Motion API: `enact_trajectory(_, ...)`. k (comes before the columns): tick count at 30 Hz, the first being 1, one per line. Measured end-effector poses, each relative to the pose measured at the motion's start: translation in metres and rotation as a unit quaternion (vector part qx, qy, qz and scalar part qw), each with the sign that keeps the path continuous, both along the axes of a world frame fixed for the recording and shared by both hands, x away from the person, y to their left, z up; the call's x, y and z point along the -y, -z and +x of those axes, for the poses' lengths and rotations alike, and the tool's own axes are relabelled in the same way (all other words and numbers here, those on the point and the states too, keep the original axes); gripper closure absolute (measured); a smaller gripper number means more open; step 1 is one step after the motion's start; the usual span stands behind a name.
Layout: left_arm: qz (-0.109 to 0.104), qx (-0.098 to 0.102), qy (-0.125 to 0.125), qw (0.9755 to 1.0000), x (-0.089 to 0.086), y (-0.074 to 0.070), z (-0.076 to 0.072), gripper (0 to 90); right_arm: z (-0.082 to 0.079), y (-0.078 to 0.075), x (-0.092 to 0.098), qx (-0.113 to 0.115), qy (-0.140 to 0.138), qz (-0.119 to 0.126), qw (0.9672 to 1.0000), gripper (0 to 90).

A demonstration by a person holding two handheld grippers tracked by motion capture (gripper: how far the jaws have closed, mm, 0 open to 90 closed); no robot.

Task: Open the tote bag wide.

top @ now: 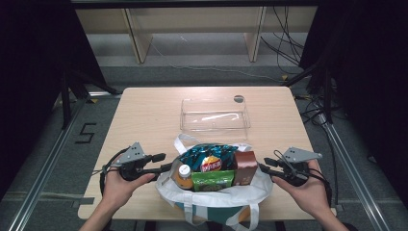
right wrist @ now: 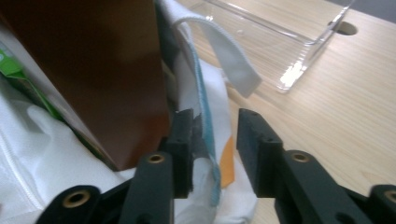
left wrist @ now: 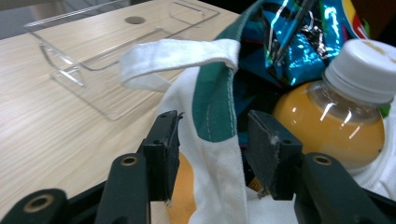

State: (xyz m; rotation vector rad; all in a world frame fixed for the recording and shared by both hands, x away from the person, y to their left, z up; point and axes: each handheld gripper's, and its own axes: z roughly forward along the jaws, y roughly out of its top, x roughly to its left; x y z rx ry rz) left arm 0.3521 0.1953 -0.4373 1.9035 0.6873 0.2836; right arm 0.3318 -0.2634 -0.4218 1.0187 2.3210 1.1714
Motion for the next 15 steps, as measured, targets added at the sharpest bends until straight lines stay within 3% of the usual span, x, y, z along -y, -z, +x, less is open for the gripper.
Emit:
enact_trajectory(1,0.006,-0.007,0.007,0.9999,0.000,0.003,0.002,56.0,0.002,0.000,-0.002,-0.009,-0.007,-0.003,0.9999,73.9)
enact_trajectory(3,0.012,-0.006,0.012,0.9998,0.001,0.005,0.003,57.9,0.004,0.001,-0.002,-0.004,-0.013,-0.008,0.9999,76.8)
enact_trajectory(4,0.016,-0.008,0.020,0.9996,0.003,0.007,0.004,63.4,0.006,0.001,-0.005,-0.007,-0.019,-0.015,0.9997,83.9)
enact_trajectory(9,0.051,-0.003,0.036,0.9981,0.012,0.011,0.009,75.7,0.010,0.002,-0.008,-0.013,-0.021,-0.023,0.9994,88.4)
enact_trajectory(10,0.053,-0.013,0.023,0.9982,0.015,0.012,0.012,86.4,0.013,0.003,-0.007,-0.009,-0.022,-0.027,0.9993,88.9)
enact_trajectory(12,0.051,-0.020,0.019,0.9983,0.016,0.014,0.013,87.5,0.014,0.004,-0.007,-0.011,-0.022,-0.031,0.9992,89.0)
enact_trajectory(13,0.060,-0.026,0.013,0.9977,0.017,0.018,0.015,88.0,0.014,0.007,-0.009,-0.030,-0.022,-0.037,0.9986,89.2)
enact_trajectory(15,0.063,-0.032,0.005,0.9974,0.017,0.021,0.017,88.1,0.015,0.010,-0.011,-0.038,-0.020,-0.039,0.9983,89.3)
